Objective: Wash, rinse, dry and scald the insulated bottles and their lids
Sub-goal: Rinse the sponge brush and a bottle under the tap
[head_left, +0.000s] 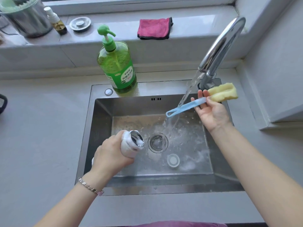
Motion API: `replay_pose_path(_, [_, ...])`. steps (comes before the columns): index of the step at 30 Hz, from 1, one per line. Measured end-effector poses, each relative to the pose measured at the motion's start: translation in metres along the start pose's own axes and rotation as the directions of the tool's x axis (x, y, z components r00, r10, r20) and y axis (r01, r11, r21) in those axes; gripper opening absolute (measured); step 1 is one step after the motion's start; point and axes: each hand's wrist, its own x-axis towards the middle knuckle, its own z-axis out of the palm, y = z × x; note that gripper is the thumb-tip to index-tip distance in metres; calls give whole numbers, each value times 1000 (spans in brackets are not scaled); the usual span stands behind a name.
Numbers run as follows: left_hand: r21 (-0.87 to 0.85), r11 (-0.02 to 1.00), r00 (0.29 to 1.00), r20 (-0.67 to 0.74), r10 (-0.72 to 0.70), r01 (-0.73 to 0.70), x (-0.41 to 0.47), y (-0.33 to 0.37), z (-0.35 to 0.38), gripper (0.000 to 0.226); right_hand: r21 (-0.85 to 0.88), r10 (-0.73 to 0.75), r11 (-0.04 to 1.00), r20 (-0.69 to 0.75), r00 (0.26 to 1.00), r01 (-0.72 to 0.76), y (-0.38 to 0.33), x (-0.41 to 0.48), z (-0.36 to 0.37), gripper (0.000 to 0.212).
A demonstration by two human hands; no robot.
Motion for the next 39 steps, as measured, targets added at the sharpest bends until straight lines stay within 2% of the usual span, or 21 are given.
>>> replay_pose_path(2, [-1,1000,1000,-2,4,-4,2,1,-1,49,-95,-23,995,24,999,25,2,0,-2,18])
replay_pose_path(4, [-7,1000,1000,-2,5,-5,3,-1,-1,49,-418,-35,907,44,998,50,5,-3,-7,15])
replay_pose_path(5, [-8,1000,1000,-4,6,-6,3,-1,-1,48,-620,-21,784,40,999,42,8,-4,-12,18])
replay_pose_path(6, [-5,1000,1000,-6,6,-6,2,-2,-1,47,-786,3,617,20,1000,13,12,-7,-18,24])
replay_pose_path(7, [-2,1000,1000,-6,6,-6,2,-3,0,47,-888,35,459,-12,999,-27,17,-9,-26,29])
replay_pose_path(8, [-1,1000,1000,-4,6,-6,1,-4,0,47,-938,66,340,-52,996,-71,21,-12,-34,33])
replay_pose_path(10, [-5,1000,1000,2,7,-7,-1,-5,1,48,-970,111,199,-121,986,-141,26,-22,-50,43])
replay_pose_path(11, [-6,1000,1000,2,10,-10,-3,-5,2,48,-971,140,172,-144,980,-167,25,-27,-56,48])
replay_pose_path(13, [-7,1000,1000,2,22,-22,-6,-4,3,49,-956,202,203,-169,965,-210,19,-38,-64,53])
replay_pose_path(14, [-8,1000,1000,5,27,-27,-8,-4,3,50,-952,219,212,-175,960,-222,14,-42,-66,49])
replay_pose_path(18, [9,999,998,30,47,-48,-13,-4,6,55,-983,115,78,-156,981,-165,1,-52,-76,20])
replay_pose_path(20, [12,998,997,35,63,-64,-14,-1,7,55,-967,106,147,-194,975,-208,-3,-54,-79,15])
replay_pose_path(23, [-19,995,994,44,98,-98,-14,7,4,48,-861,246,383,-254,935,-335,-15,-61,-75,16])
replay_pose_path(25, [-29,991,991,37,132,-131,-13,15,-2,47,-800,319,506,-173,932,-322,-27,-68,-70,21])
replay_pose_path(26, [-28,988,988,27,151,-150,-11,19,-6,48,-809,318,515,-125,940,-282,-32,-71,-69,25])
replay_pose_path(28, [-34,982,982,-1,187,-187,-9,30,-17,52,-891,265,424,-49,963,-162,-41,-77,-66,24])
replay_pose_path(31, [-55,966,967,-42,250,-252,-5,50,-37,57,-987,109,163,14,994,-4,-51,-83,-53,16])
replay_pose_path(33, [-75,954,956,-66,287,-291,-5,66,-50,56,-996,-36,-22,83,996,82,-63,-84,-40,20])
replay_pose_path(35, [-109,938,943,-86,321,-330,-5,86,-64,56,-973,-115,-198,145,983,121,-79,-90,-20,21])
replay_pose_path(37, [-174,910,926,-101,364,-377,-3,112,-80,56,-946,-138,-282,205,969,160,-99,-99,5,24])
replay_pose_path(39, [-231,871,901,-128,415,-435,0,145,-100,56,-931,-169,-291,275,946,218,-125,-109,35,29])
